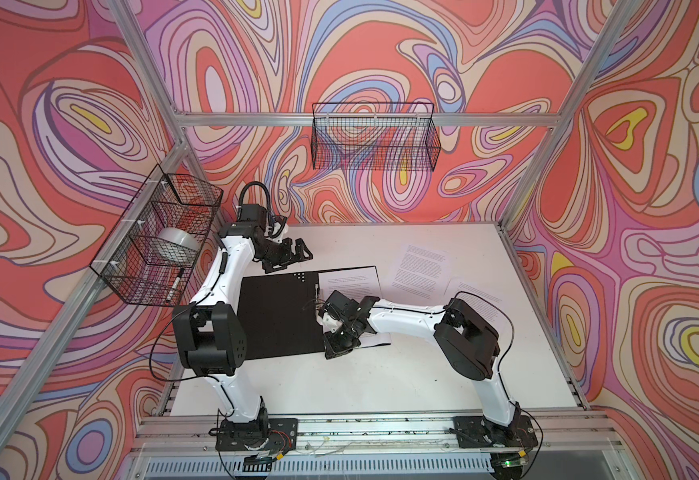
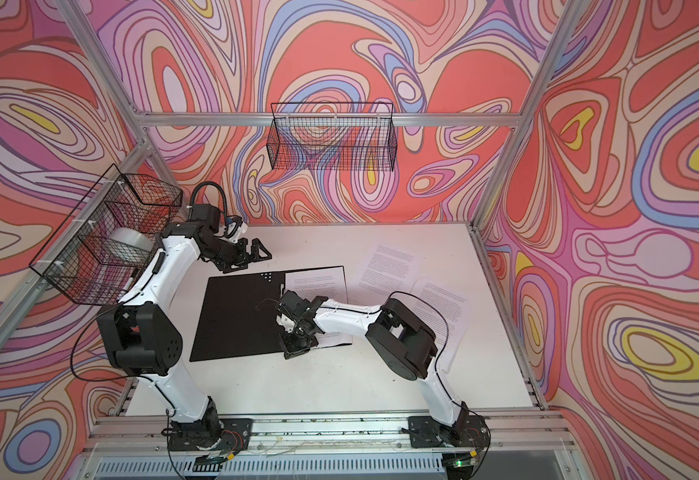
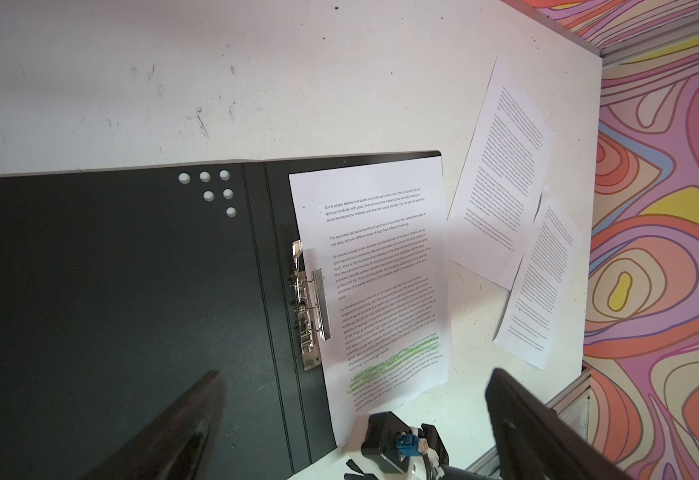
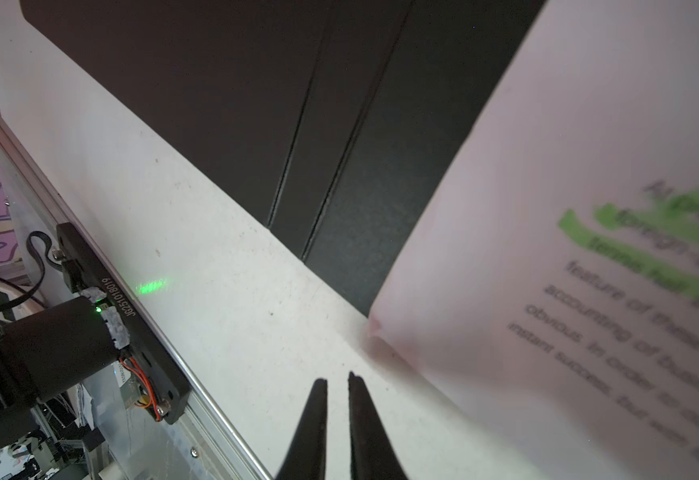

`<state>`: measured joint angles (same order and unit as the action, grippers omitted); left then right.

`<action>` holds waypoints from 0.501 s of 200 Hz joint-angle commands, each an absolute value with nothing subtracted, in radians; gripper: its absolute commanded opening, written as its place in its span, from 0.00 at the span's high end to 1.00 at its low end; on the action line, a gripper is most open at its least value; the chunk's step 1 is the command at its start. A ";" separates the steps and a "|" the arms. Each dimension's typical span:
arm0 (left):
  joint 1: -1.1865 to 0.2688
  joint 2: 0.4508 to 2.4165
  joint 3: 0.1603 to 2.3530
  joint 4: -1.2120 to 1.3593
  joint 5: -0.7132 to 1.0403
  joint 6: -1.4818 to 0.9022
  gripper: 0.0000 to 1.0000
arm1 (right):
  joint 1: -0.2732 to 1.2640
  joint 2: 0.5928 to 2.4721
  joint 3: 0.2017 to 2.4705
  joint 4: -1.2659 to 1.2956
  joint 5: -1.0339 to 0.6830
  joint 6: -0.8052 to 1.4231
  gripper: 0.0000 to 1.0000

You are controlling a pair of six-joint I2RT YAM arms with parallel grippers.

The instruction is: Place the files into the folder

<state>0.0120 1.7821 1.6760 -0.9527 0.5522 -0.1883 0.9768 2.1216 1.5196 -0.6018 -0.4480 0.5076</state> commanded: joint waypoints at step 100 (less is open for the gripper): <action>0.011 1.759 1.654 -0.940 0.548 -0.195 0.02 | 0.982 2.198 1.607 -0.634 -0.431 0.456 0.88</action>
<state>0.0120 1.7821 1.6661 -0.9455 0.5499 -0.1886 0.9768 2.1784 1.5761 -0.6228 -0.4427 0.4747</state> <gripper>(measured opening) 0.982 0.120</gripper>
